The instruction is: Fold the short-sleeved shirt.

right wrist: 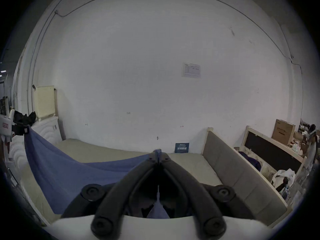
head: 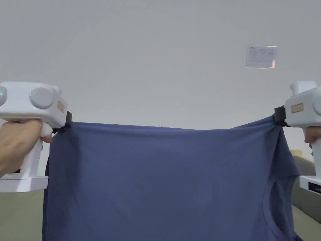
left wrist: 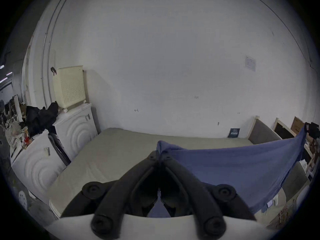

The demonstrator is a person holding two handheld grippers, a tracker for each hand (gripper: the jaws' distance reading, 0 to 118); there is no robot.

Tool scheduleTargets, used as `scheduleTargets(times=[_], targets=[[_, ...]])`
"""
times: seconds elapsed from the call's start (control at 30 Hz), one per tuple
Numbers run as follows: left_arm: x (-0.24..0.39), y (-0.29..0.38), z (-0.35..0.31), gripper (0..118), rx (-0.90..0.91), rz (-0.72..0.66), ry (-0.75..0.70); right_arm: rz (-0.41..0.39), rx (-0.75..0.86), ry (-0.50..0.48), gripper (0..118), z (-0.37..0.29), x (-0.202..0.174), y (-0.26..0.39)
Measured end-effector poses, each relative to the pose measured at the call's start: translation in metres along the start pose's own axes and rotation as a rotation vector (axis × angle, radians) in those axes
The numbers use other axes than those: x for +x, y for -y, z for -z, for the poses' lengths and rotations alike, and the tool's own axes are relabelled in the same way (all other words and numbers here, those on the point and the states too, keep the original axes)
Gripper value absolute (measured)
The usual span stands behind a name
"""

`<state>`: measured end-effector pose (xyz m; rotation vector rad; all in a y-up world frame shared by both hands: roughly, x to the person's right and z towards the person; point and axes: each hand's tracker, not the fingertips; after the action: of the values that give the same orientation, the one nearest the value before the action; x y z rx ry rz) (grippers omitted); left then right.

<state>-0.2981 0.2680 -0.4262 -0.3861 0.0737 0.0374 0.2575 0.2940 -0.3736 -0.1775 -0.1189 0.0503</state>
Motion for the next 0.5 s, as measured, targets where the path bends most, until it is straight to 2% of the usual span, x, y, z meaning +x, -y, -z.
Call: scheduleTargets(times=[0.3,0.5], targets=[[0.026,-0.050,0.064,0,0.063,0.037,-0.074,-0.034,0.024,0.074,0,0.083,-0.015,-0.035],[0.048,-0.053,0.118,0,0.070,0.110,-0.131,-0.052,0.024,0.108,0,0.136,-0.021,-0.033]])
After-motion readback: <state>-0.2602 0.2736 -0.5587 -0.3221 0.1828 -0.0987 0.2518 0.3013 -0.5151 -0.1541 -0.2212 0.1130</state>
